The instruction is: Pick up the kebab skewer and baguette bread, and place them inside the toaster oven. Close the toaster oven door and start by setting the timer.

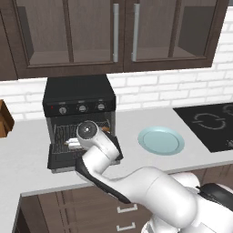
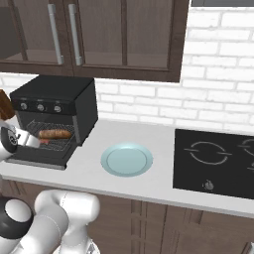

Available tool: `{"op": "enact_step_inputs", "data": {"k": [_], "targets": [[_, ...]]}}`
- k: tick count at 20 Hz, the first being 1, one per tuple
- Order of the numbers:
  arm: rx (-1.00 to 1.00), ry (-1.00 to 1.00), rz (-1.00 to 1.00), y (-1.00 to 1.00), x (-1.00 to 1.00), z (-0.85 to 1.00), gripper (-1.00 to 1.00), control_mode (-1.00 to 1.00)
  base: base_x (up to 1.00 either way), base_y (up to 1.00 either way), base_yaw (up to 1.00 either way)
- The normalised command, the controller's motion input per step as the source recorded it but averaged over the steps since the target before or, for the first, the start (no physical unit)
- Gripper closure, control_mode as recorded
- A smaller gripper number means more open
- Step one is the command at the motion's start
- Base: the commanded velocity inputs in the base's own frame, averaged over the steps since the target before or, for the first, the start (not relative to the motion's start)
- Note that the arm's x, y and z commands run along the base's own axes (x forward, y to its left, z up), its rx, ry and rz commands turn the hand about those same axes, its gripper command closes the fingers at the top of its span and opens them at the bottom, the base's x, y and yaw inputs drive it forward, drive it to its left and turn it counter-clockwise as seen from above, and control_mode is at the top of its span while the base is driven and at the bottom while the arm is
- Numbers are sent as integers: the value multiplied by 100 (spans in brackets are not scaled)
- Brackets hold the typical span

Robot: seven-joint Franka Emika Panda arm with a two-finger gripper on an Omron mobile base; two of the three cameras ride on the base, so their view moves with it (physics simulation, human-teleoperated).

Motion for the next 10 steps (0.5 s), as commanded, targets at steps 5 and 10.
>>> {"op": "enact_step_inputs", "data": {"k": [5,10], "targets": [[-3,-3,3,0,0,-19,-100,-100,0,0,0],[0,-4,3,0,14,-1,-100,-100,0,0,0]]}}
